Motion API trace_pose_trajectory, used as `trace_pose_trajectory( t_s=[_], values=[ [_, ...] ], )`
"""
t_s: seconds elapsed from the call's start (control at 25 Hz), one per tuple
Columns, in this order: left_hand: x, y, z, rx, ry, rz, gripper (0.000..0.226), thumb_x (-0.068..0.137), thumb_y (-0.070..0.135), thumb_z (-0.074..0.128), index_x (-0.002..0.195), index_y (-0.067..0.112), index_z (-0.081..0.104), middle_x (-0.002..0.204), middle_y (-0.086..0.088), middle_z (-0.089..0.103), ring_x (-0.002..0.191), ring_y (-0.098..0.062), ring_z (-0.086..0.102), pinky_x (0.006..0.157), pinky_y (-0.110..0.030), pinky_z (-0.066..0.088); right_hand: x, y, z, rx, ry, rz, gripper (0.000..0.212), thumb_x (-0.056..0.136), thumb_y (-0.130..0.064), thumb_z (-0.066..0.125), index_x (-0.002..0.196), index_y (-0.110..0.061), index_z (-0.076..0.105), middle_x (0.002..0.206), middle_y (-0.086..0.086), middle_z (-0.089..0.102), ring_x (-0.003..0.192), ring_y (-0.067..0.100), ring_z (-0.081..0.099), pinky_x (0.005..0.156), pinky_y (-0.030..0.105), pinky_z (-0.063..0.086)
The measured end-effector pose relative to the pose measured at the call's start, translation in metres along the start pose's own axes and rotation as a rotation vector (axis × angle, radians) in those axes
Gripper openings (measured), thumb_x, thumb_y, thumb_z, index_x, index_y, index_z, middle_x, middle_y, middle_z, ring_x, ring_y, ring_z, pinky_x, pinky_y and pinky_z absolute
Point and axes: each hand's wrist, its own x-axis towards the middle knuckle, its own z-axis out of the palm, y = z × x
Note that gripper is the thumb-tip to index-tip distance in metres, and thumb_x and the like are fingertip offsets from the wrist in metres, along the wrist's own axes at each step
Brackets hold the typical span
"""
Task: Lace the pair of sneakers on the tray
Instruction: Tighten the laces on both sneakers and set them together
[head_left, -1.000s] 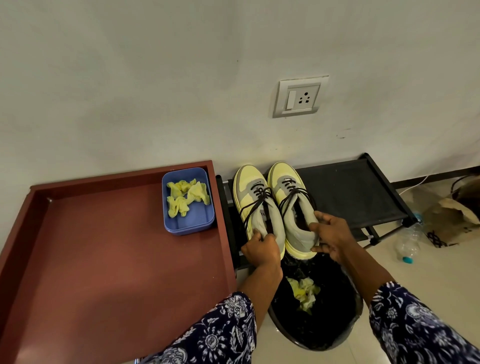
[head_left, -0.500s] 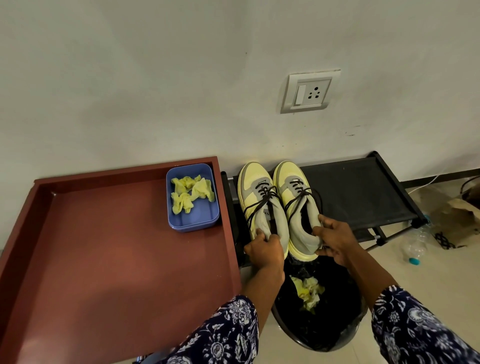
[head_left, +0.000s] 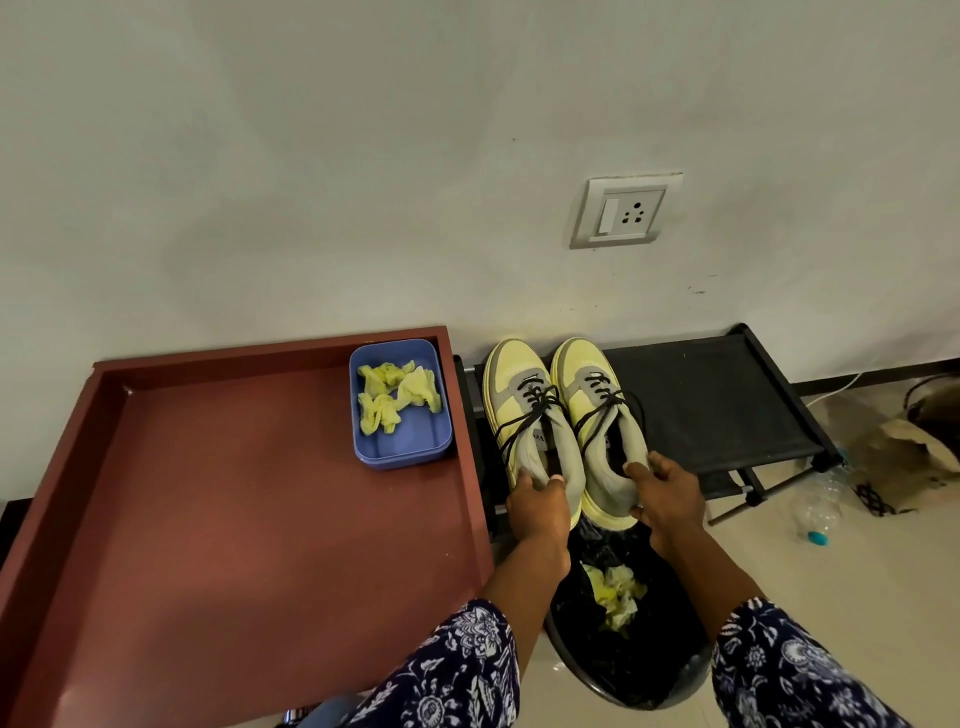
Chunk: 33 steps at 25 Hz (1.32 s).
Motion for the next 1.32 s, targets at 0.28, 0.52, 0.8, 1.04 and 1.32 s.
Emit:
trace_pose_trajectory(
  t_s=[0.28, 0.52, 0.8, 1.04, 1.32],
  values=[
    [-0.024, 0.021, -0.019, -0.085, -0.081, -0.040, 0.016, 0.091, 0.006, 0.050, 0.094, 0.021, 0.056, 0.093, 0.004, 0.055, 0.087, -0.014, 0.049, 0.077, -0.023, 0.037, -0.038, -0.036, 0.025, -0.193, 0.147, -0.082, 0.045, 0.087, -0.029, 0.058, 0.122, -0.003, 0.053, 0.132, 0.020, 0.049, 0.119, 0.039, 0.046, 0.100, 0.046, 0.041],
    [-0.025, 0.057, -0.057, -0.046, 0.099, 0.247, 0.040, 0.090, 0.006, 0.048, 0.130, 0.008, 0.050, 0.133, -0.009, 0.053, 0.120, -0.024, 0.052, 0.103, -0.032, 0.041, -0.096, -0.074, 0.078, -0.341, 0.141, -0.339, 0.046, 0.087, -0.020, 0.056, 0.131, -0.011, 0.047, 0.149, 0.015, 0.019, 0.134, 0.039, 0.019, 0.104, 0.043, 0.030],
    [0.011, 0.077, -0.144, 0.072, 0.402, 0.317, 0.040, 0.090, 0.014, 0.050, 0.130, 0.006, 0.051, 0.133, -0.014, 0.049, 0.120, -0.030, 0.048, 0.100, -0.035, 0.040, -0.136, -0.056, 0.145, -0.347, -0.073, -0.473, 0.040, 0.084, -0.010, 0.058, 0.123, -0.002, 0.053, 0.129, 0.022, 0.048, 0.121, 0.036, 0.044, 0.099, 0.035, 0.036],
    [0.044, 0.061, -0.183, 0.064, 0.437, 0.165, 0.043, 0.090, 0.011, 0.050, 0.133, 0.009, 0.047, 0.137, -0.013, 0.048, 0.121, -0.032, 0.049, 0.103, -0.039, 0.040, -0.142, -0.025, 0.179, -0.582, -0.238, -0.585, 0.046, 0.086, -0.012, 0.057, 0.131, -0.004, 0.048, 0.131, 0.020, 0.046, 0.123, 0.033, 0.040, 0.097, 0.032, 0.034],
    [0.062, 0.059, -0.185, -0.090, 0.356, 0.126, 0.039, 0.088, 0.007, 0.056, 0.127, 0.006, 0.054, 0.125, -0.011, 0.061, 0.111, -0.026, 0.058, 0.098, -0.038, 0.047, -0.145, -0.017, 0.188, -0.681, -0.223, -0.652, 0.033, 0.087, -0.014, 0.049, 0.114, 0.003, 0.057, 0.131, 0.019, 0.041, 0.117, 0.031, 0.044, 0.088, 0.026, 0.035]
  ],
)
